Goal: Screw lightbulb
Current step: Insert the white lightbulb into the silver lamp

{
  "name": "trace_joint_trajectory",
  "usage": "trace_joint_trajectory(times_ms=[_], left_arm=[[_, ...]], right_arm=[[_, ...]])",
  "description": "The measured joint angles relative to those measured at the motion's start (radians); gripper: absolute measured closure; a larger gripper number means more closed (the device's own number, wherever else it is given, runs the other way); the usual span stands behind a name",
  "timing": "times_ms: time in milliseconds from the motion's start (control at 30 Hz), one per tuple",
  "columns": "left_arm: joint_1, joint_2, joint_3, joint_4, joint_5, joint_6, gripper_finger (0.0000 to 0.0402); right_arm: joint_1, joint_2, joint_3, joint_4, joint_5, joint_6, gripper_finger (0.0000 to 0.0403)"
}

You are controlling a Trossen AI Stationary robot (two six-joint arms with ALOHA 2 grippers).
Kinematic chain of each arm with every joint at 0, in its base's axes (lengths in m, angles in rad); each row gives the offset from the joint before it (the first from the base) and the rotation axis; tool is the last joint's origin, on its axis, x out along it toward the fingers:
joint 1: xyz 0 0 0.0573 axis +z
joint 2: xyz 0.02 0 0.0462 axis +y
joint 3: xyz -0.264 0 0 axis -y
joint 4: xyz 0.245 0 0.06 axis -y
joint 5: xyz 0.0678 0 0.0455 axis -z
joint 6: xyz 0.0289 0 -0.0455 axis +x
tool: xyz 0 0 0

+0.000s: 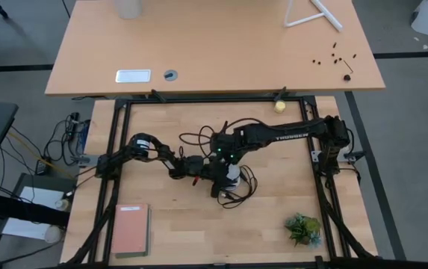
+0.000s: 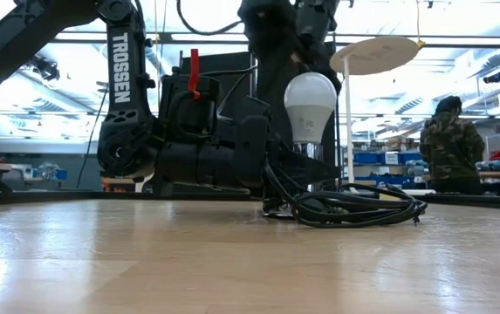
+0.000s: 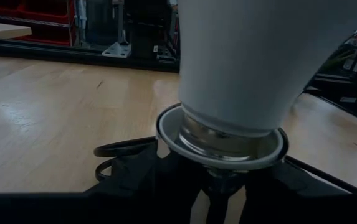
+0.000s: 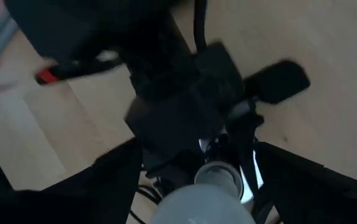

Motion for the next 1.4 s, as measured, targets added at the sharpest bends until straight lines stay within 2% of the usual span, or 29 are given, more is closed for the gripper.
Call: trace_joint_trajectory(times_ms=[167,300,467,633,800,933,1033,1167,1267,1400], left_arm=[[0.0,0.0,0.0,0.0,0.0,0.001,0.0213],[0.0,0.0,0.0,-0.005,0.013,0.002,0.0213],[0.001,-0.001,0.0,-0.017,0.023,0.002,0.0213],[0.001,-0.001,0.0,-0.021,0.024,0.028,0.0213],[0.0,-0.001,0.0,-0.021,0.011,0.037,0.0213],[0.0,-0.001,0.0,-0.021,0.011,0.067,0.0213],[0.0,0.0,0.0,-0.019,0.005,0.101,0.0213],[-0.001,0.0,0.0,-0.019,-0.023,0.118,0.0213],[-0.001,0.0,0.0,-0.019,-0.043,0.103,0.0213],[0.0,0.0,0.0,-0.019,-0.053,0.076,0.0213]], right_arm=[[-0.02,0.0,0.06,-0.011,0.003,-0.042,0.0084],[-0.029,0.0,0.164,-0.142,0.05,-0.078,0.0085],[0.056,-0.02,0.28,-0.387,0.323,-0.103,0.0089],[0.215,-0.076,0.235,-0.473,0.58,-0.033,0.0094],[0.407,-0.126,0.032,-0.397,0.826,0.128,0.0095],[0.51,-0.163,-0.202,-0.248,0.954,0.301,0.0095],[0.554,-0.182,-0.353,-0.142,1.013,0.398,0.0095],[0.571,-0.231,-0.509,0.01,1.046,0.421,0.0095],[0.572,-0.272,-0.626,0.172,1.059,0.396,0.0095],[0.571,-0.332,-0.793,0.461,1.066,0.283,0.0095]])
